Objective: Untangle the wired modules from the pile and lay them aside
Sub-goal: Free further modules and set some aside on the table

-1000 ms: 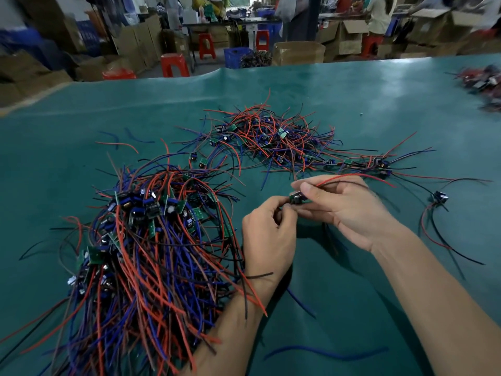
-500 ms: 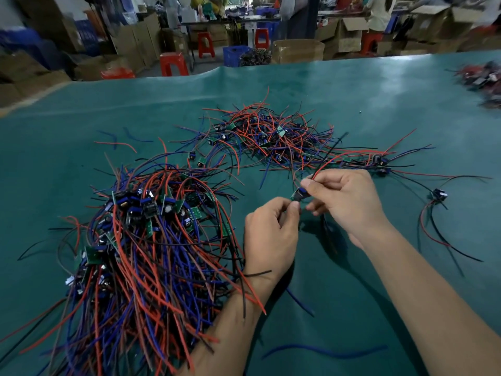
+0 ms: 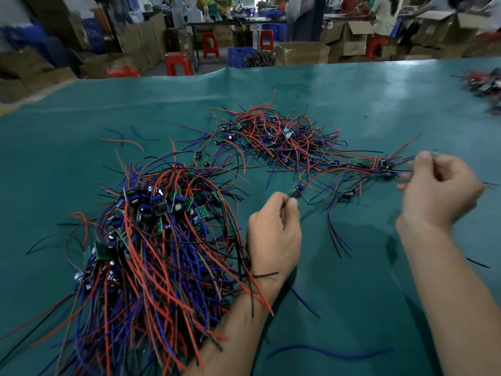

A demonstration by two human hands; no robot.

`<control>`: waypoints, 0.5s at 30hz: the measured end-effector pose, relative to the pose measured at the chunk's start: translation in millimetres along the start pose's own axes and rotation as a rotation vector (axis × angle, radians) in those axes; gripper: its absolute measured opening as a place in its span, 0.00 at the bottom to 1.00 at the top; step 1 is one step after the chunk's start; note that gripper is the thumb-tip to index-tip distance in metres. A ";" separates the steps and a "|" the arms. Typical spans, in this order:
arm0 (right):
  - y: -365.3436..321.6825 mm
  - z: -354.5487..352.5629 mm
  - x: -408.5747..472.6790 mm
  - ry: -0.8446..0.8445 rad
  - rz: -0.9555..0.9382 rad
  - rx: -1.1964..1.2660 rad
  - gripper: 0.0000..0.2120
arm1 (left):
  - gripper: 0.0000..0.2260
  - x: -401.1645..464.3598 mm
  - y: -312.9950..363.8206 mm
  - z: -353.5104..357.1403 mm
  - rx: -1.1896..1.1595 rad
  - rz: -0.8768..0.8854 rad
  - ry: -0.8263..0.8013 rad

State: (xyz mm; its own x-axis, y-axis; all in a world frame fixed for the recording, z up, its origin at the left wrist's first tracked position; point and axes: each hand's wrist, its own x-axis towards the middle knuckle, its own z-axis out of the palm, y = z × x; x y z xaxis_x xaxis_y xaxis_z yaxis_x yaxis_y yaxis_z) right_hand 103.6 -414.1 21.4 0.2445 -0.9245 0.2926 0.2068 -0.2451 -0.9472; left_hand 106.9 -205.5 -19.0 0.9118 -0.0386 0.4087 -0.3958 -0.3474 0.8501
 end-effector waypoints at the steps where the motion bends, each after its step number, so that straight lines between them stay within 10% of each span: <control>1: -1.5 0.1 -1.6 0.002 0.010 -0.039 0.05 | 0.12 0.6 0.7 -0.4 -0.005 -0.004 0.041; 7: -14.9 17.7 -64.3 -1.064 0.031 -0.102 0.06 | 0.11 0.1 2.5 -0.6 -0.009 -0.013 0.034; 15: -12.5 20.9 -65.4 -0.920 -0.109 0.002 0.05 | 0.12 -1.9 1.4 1.6 -0.023 0.035 -0.097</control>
State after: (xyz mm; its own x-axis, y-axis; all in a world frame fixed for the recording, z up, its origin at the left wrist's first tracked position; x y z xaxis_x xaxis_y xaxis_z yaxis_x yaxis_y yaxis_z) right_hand 104.8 -344.5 16.9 0.8791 -0.3004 0.3700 0.2744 -0.3158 -0.9083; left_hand 104.9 -207.5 -19.1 0.9031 -0.1412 0.4055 -0.4292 -0.3228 0.8436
